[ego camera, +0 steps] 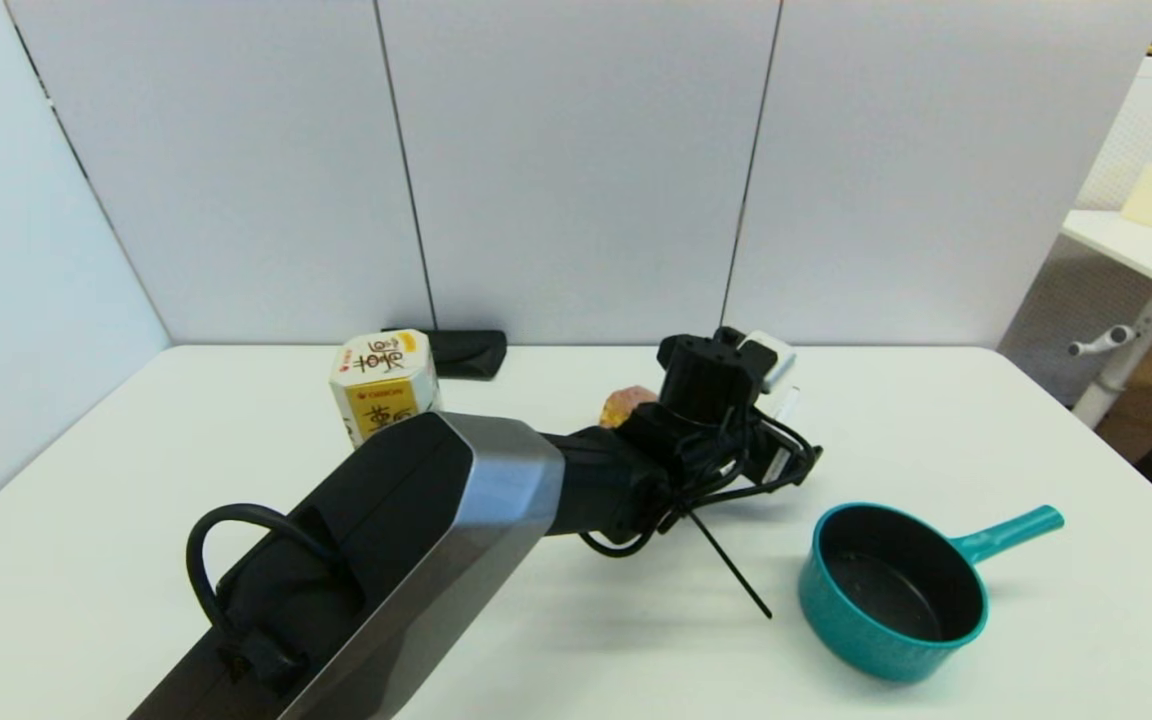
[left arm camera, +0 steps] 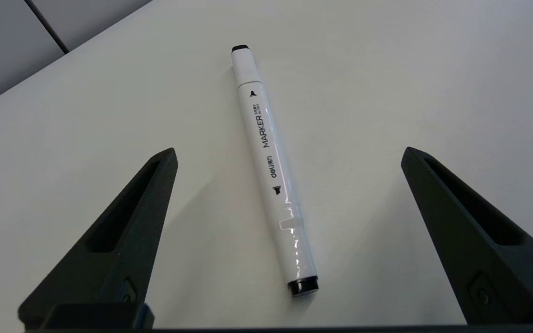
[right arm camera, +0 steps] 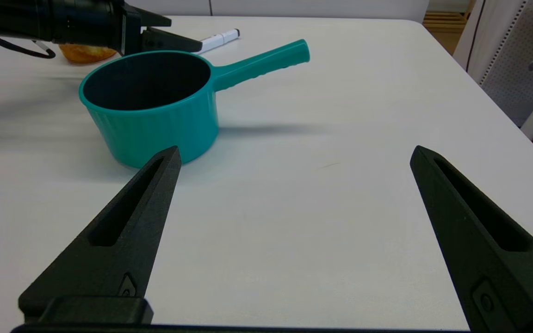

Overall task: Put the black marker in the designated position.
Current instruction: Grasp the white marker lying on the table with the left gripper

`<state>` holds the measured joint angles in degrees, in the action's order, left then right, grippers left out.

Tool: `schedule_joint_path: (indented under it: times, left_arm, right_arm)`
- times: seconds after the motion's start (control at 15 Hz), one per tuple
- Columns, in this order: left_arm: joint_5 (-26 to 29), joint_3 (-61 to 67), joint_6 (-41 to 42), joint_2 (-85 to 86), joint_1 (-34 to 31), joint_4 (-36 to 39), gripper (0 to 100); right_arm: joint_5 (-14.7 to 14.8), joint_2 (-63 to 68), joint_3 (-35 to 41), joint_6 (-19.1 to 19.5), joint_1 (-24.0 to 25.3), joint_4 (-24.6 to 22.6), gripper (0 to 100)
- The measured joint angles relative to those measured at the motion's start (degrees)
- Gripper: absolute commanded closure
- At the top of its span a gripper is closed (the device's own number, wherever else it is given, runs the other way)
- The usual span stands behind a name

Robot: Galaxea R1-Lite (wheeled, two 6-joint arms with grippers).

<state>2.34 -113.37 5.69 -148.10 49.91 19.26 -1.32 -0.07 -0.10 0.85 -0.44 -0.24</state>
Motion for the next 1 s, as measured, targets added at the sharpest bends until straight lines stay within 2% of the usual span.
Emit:
schedule_joint_path:
  times: [1.0]
  left_arm:
    - [0.0,0.1,-2.1,1.3,-1.1,-0.8,0]
  right_arm:
    - [0.0,0.0,0.0,0.0,0.0,0.0,0]
